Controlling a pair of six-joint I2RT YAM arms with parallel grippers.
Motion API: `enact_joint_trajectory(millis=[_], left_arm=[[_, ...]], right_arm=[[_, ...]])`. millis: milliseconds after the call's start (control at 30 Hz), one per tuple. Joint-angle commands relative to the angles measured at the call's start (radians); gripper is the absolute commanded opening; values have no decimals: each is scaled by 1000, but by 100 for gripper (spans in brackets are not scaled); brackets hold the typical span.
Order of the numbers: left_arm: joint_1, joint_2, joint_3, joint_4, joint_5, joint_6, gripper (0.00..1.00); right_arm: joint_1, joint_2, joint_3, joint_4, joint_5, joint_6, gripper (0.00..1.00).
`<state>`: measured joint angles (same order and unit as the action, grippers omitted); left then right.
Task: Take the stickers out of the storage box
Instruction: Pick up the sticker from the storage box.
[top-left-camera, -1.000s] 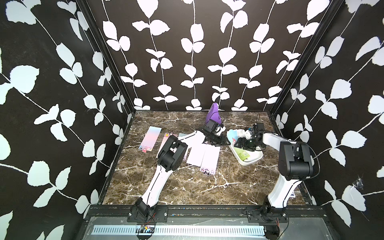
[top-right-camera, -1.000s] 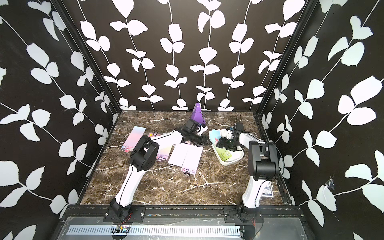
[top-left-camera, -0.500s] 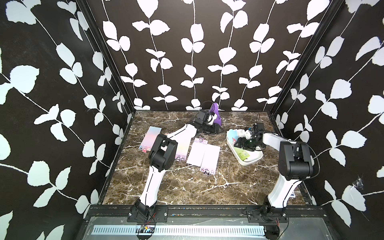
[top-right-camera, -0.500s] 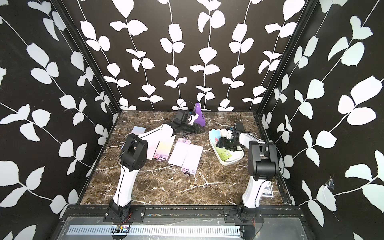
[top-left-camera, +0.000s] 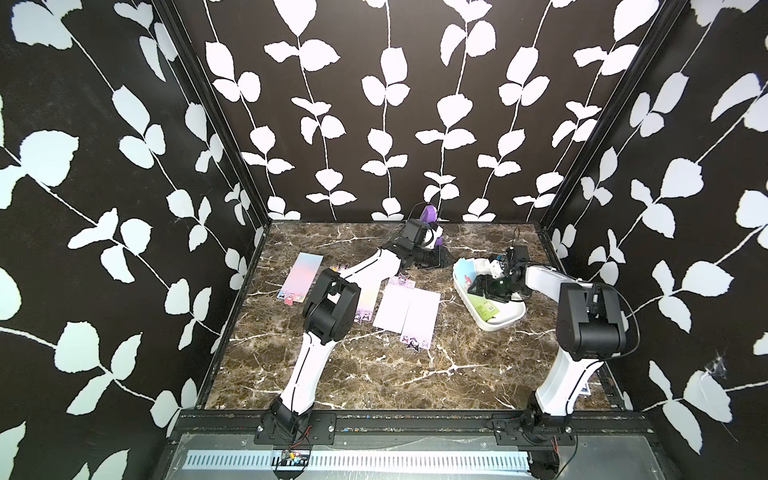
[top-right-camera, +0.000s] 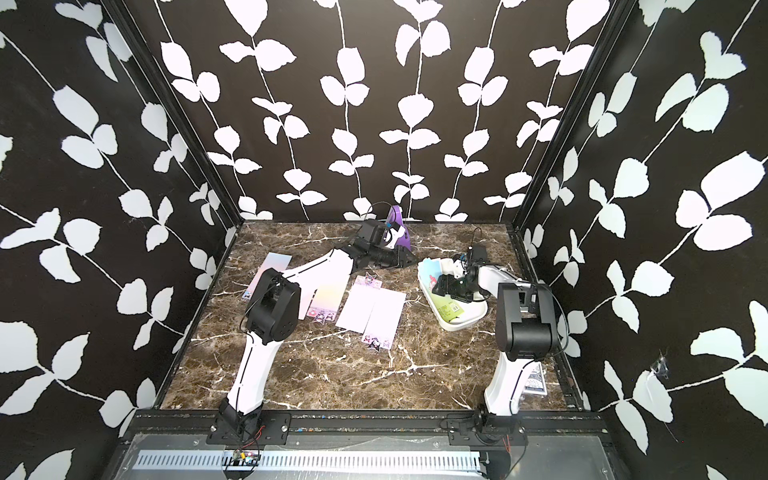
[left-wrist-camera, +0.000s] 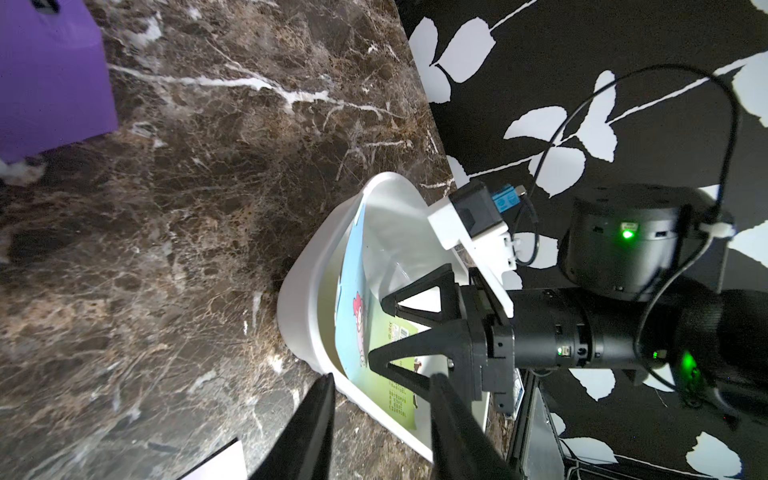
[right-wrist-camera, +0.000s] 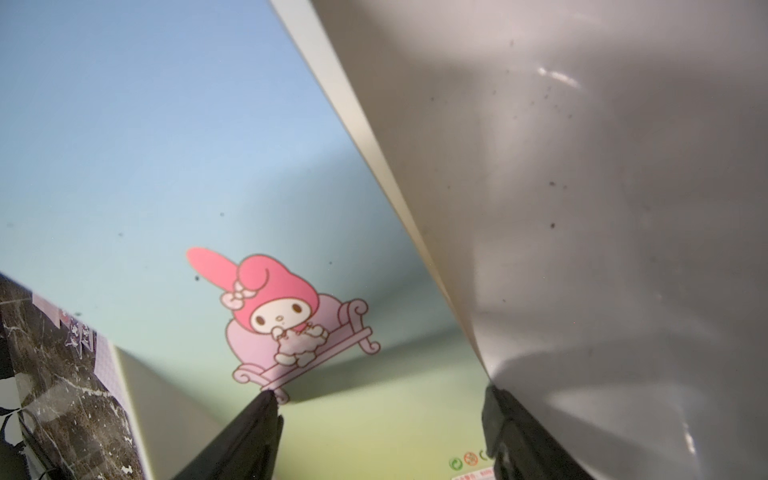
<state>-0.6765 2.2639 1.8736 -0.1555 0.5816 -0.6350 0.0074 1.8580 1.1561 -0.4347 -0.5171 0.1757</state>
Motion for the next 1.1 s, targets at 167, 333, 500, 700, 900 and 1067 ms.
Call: enact_joint_trajectory(millis=[167, 333, 500, 700, 900, 1067], left_arm=[[-18, 54, 90, -56, -11, 64, 39], [-18, 71, 99, -67, -33, 89, 39], [-18, 86, 107, -53, -19, 77, 36], [-54, 101, 113, -49, -11, 67, 34], [-57, 115, 127, -42, 2, 54, 29], [-57, 115, 131, -47, 0, 54, 27]], right_arm=[[5, 36, -15, -41, 3, 4, 78], [3, 39, -14, -44, 3, 4, 78], [2, 43, -12, -45, 2, 5, 78], [3, 45, -10, -46, -1, 5, 78], [2, 45, -12, -46, -4, 6, 78], [2, 46, -14, -48, -4, 4, 78]])
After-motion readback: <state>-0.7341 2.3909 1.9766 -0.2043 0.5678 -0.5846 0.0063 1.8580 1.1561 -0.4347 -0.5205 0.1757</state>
